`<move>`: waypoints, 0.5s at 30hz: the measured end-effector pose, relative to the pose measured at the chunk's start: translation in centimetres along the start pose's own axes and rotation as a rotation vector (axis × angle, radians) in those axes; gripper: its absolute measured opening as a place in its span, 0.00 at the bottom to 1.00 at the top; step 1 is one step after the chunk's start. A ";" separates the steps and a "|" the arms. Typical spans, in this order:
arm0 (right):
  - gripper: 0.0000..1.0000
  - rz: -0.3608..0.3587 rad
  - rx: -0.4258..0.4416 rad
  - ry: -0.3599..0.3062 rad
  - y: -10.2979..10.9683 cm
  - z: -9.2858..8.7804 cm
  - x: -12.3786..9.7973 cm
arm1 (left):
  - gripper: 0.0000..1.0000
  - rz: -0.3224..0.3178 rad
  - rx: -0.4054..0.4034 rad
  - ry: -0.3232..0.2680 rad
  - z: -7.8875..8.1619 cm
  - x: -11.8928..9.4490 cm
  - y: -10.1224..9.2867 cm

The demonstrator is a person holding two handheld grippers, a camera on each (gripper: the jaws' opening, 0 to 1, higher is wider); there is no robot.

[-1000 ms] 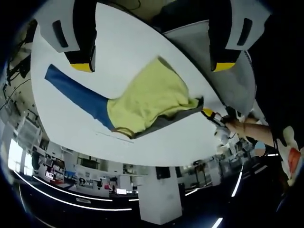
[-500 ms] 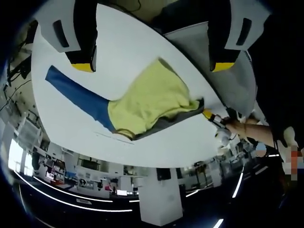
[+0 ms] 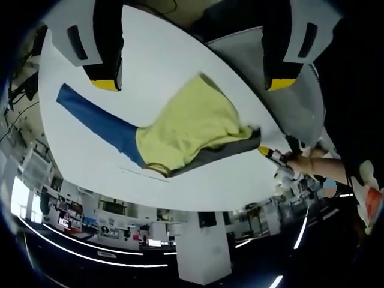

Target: Fold the garment on the visible template until the final outline fits inside the template.

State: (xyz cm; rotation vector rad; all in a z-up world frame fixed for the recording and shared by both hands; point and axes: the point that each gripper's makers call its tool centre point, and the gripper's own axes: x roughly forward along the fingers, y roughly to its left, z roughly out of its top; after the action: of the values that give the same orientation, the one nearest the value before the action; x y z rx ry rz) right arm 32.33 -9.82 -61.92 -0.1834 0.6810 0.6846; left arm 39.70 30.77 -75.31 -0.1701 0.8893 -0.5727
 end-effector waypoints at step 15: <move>0.96 0.001 -0.004 0.013 -0.1 -0.1 0.2 | 0.00 0.249 -0.109 -0.033 1.0 -2.2 6.3</move>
State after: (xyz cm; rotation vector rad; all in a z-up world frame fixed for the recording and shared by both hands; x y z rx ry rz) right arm 32.45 -9.82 -62.09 -0.1911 0.6925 0.6864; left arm 41.95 37.17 -75.54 -0.1643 0.8940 -0.2897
